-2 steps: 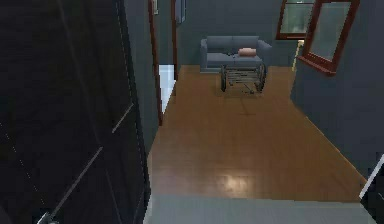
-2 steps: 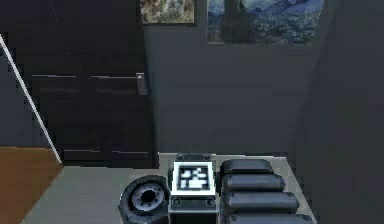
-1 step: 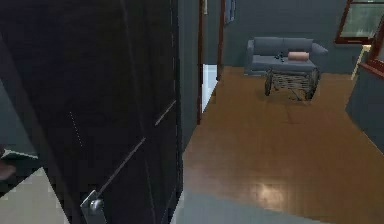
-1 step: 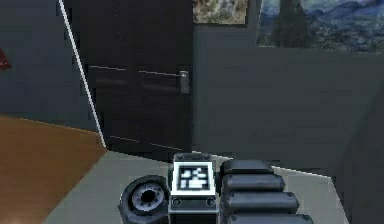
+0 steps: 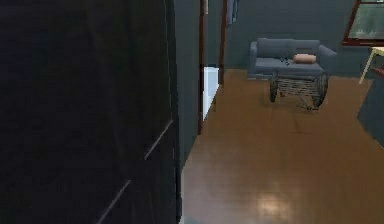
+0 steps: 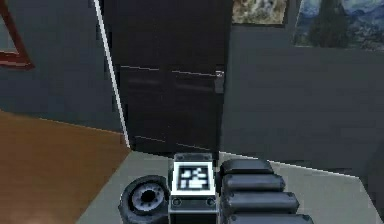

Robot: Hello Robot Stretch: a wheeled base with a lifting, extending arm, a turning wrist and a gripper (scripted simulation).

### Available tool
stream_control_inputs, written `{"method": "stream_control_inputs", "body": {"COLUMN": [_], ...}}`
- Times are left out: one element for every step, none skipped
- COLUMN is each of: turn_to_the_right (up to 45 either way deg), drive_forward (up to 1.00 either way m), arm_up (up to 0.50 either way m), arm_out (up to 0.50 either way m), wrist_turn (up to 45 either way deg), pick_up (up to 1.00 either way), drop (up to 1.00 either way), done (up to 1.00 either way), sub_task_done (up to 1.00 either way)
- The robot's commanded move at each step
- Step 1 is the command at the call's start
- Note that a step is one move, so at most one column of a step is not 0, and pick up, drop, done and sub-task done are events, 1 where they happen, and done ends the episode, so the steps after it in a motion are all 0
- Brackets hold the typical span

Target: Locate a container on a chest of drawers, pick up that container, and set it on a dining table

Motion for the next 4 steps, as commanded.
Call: {"method": "stream_control_inputs", "body": {"turn_to_the_right": [18.0,0.0,0.0,0.0], "drive_forward": [0.00,1.00,1.00,1.00], "arm_up": [0.00,0.00,0.00,0.00], "arm_out": [0.00,0.00,0.00,0.00], "wrist_turn": [0.0,0.0,0.0,0.0], "pick_up": [0.00,0.00,0.00,0.00], "drop": [0.00,0.00,0.00,0.00], "done": [0.00,0.00,0.00,0.00], "sub_task_done": [0.00,0.00,0.00,0.00]}}
